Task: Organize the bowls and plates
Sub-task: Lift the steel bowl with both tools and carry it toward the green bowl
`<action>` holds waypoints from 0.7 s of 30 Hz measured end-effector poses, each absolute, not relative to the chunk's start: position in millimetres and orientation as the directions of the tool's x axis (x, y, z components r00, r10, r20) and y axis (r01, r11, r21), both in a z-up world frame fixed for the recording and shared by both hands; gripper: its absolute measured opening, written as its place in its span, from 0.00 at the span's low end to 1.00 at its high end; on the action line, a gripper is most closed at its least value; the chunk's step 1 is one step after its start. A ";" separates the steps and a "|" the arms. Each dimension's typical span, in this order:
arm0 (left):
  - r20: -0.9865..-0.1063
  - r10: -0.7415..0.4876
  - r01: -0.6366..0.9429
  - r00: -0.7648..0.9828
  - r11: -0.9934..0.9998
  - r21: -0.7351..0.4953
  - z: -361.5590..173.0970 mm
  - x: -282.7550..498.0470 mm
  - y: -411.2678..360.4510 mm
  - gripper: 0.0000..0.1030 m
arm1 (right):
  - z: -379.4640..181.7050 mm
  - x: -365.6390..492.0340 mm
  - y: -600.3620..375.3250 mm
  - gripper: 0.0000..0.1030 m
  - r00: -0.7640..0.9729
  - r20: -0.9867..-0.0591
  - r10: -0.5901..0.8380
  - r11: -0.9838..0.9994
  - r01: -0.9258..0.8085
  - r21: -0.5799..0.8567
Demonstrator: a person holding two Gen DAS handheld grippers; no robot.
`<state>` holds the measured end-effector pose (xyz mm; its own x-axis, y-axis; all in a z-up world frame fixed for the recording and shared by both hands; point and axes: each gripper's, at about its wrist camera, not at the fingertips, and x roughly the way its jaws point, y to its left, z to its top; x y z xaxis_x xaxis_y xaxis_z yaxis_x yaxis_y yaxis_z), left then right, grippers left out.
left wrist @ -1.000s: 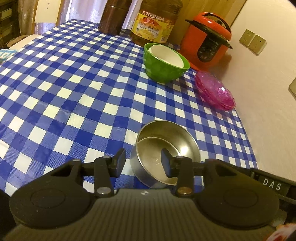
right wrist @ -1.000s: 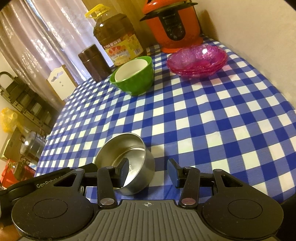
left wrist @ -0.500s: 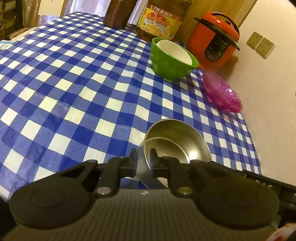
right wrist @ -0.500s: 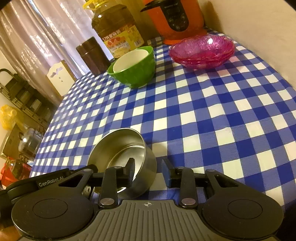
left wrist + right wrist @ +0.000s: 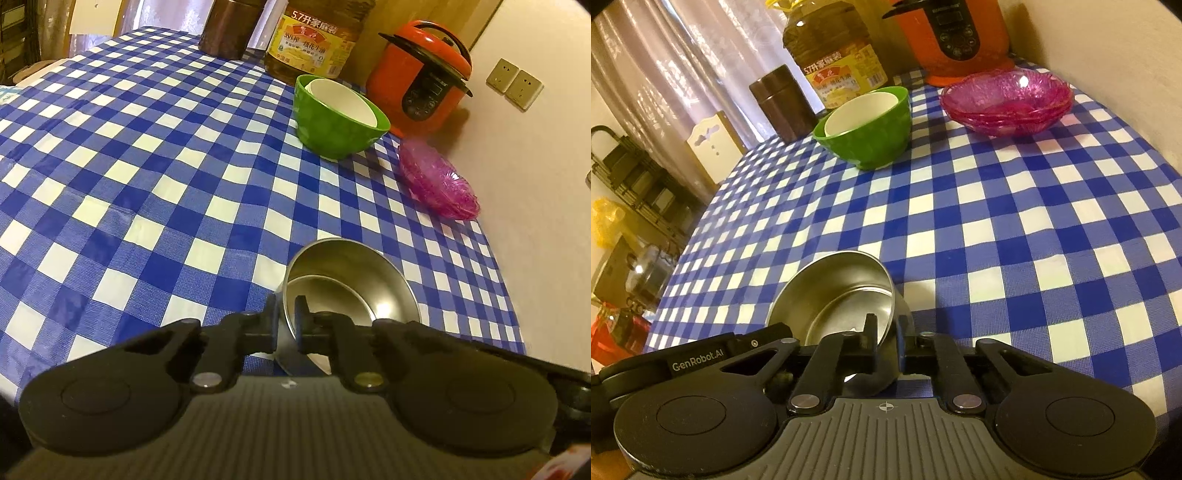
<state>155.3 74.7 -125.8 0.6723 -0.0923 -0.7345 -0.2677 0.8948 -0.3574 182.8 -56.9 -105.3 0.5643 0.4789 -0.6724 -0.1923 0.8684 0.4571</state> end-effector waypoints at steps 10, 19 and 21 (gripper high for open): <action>-0.716 -0.096 -0.237 0.691 0.906 -0.350 -107.1 146.5 67.6 0.06 | -90.2 173.8 -65.6 0.10 0.582 -0.659 0.476 0.867 -0.188 0.461; -0.687 -0.103 -0.207 0.719 0.912 -0.353 -86.6 139.9 60.8 0.06 | -71.5 160.5 -72.6 0.10 0.610 -0.633 0.476 0.865 -0.197 0.461; -0.679 -0.104 -0.200 0.726 0.913 -0.355 -81.7 138.8 59.0 0.06 | -66.0 158.0 -74.7 0.10 0.621 -0.623 0.475 0.865 -0.199 0.461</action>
